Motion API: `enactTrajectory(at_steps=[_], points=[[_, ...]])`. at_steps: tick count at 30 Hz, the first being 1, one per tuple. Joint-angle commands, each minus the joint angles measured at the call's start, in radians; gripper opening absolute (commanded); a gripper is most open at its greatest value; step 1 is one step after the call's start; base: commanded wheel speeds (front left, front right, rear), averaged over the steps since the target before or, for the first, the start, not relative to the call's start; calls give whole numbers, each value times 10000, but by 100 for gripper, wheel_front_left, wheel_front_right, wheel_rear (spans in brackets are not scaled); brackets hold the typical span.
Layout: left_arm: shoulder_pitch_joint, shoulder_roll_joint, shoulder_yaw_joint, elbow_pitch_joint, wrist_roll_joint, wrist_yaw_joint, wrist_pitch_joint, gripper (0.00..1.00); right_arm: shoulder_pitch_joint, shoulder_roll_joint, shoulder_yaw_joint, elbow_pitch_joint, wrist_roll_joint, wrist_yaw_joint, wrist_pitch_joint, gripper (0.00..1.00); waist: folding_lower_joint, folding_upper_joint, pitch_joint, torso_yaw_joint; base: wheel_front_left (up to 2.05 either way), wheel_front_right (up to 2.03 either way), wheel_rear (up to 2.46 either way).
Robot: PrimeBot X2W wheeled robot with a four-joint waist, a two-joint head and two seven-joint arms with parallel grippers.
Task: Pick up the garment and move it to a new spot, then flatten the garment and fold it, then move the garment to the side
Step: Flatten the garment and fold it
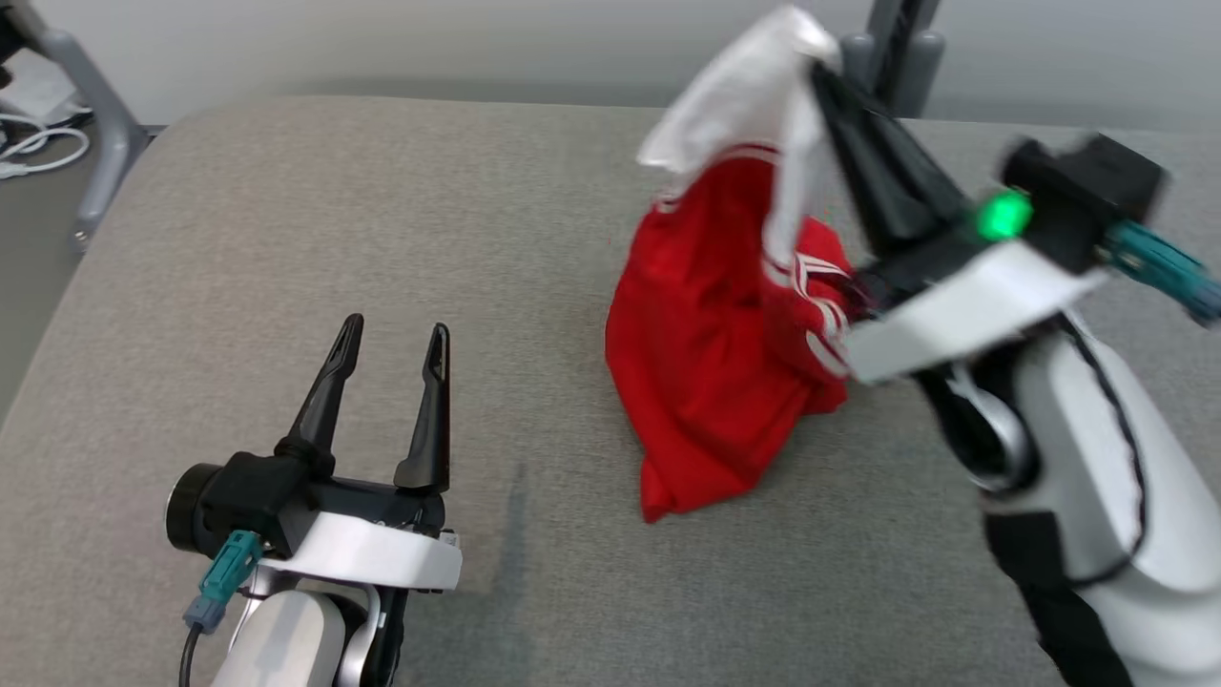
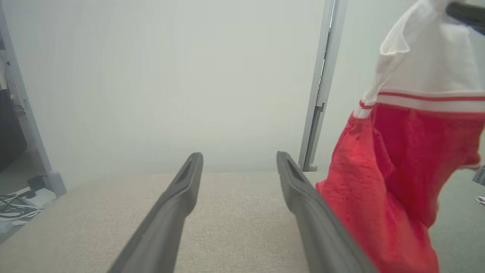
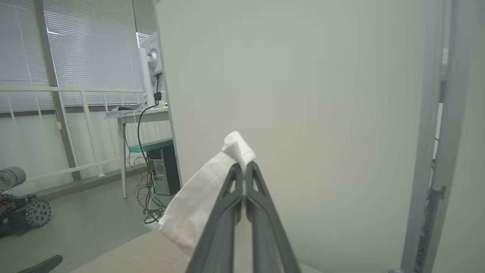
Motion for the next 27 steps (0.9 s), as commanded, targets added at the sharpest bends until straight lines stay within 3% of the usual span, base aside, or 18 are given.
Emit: enactTrajectory(at_steps=[1,6,12,24,26,27], points=[[39,51,5,-80,69,67,19,100,804,-254,-677,-354,-126,-4,178,0,0,0,71,-324,0,0,0],[50,185,47,-229,52,107,114,100,3154,-538,-2877,-884,-332,-4,611,0,0,0,239,-735,0,0,0],[2,250,12,-284,30,142,187,100,4998,-443,-4463,-196,-258,-4,347,0,0,0,392,-943,0,0,0],[94,374,-18,-256,-58,180,262,100,5195,-487,-4748,2585,-64,-4,-888,0,0,0,387,-885,0,0,0],[208,410,-14,-234,-75,227,271,100,5168,-504,-4664,2864,-17,-4,-1062,45,0,0,282,-890,0,0,0],[241,427,-13,-230,-73,242,280,100,5175,-530,-4657,2946,-15,-4,-1134,85,0,0,216,-893,0,0,0]])
